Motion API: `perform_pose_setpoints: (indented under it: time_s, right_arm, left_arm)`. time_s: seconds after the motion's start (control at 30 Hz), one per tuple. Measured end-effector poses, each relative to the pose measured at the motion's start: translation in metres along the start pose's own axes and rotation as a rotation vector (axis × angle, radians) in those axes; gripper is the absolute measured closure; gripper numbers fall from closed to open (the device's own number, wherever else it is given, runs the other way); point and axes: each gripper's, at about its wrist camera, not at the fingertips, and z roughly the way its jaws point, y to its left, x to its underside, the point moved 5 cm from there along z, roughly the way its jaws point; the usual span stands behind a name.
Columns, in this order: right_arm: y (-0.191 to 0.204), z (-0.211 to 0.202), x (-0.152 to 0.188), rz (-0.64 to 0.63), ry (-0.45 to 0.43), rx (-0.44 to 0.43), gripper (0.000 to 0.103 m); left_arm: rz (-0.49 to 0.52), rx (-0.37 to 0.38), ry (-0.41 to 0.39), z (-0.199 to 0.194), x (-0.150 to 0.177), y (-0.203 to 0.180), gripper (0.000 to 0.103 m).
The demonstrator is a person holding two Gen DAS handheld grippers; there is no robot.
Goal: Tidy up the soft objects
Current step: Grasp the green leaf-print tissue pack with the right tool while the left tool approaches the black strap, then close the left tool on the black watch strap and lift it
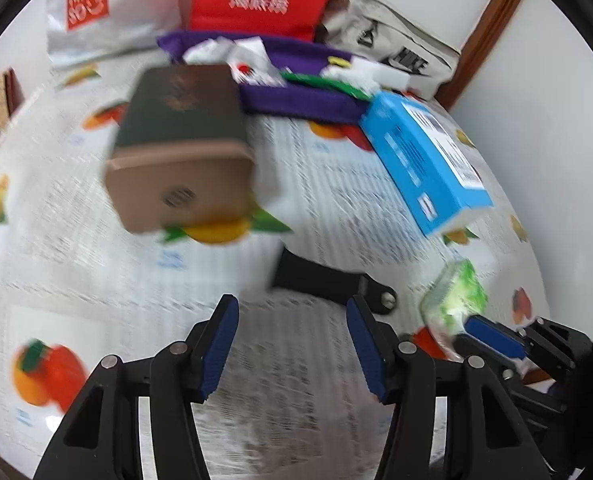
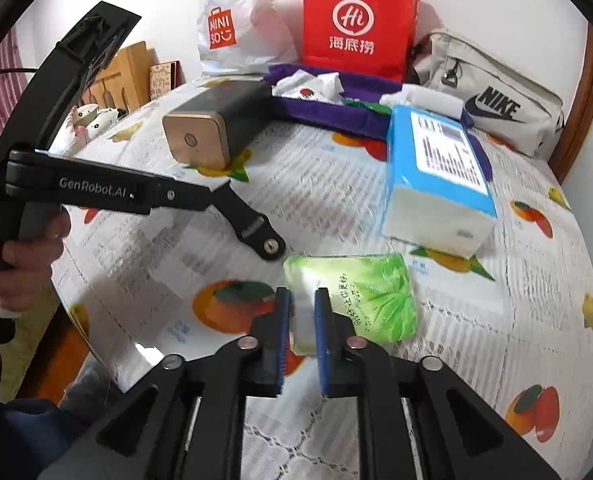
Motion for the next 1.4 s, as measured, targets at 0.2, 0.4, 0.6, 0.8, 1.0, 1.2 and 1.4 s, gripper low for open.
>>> perform_pose_setpoints:
  time_s: [0.2,0.4,0.6,0.8,1.0,1.2,1.4]
  right_arm:
    - [-0.018,-0.008,0.005,0.026,-0.065,0.062,0.032]
    - [-0.046,0.002,0.014,0.098,-0.032,0.104,0.024]
    - [-0.058,0.013,0.021,0.174,-0.011,0.049,0.023]
    - [-0.064,0.023,0.014,0.199,-0.035,0.001,0.017]
    - [-0.058,0.030,0.003,0.138,-0.063,-0.004,0.016]
    - [-0.062,0.029,0.005,0.120,-0.060,-0.021,0.020]
    - [-0.074,0.027,0.006,0.140,-0.056,-0.007,0.020]
  left_arm:
    - [-0.004,0.036,-0.010,0.013,-0.002,-0.013,0.044]
    - [-0.008,0.030,-0.021,0.023,-0.014,-0.024,0.035]
    - [0.043,-0.065,-0.015,0.031,-0.015,-0.037,0.032]
    - [0.011,-0.128,-0.026,0.028,-0.013,-0.031,0.039]
    - [-0.030,-0.268,-0.014,0.031,-0.017,-0.026,0.038]
    - [-0.027,-0.356,-0.037,0.042,-0.025,-0.035,0.036]
    - [0.003,-0.354,-0.015,0.026,-0.011,-0.019,0.036]
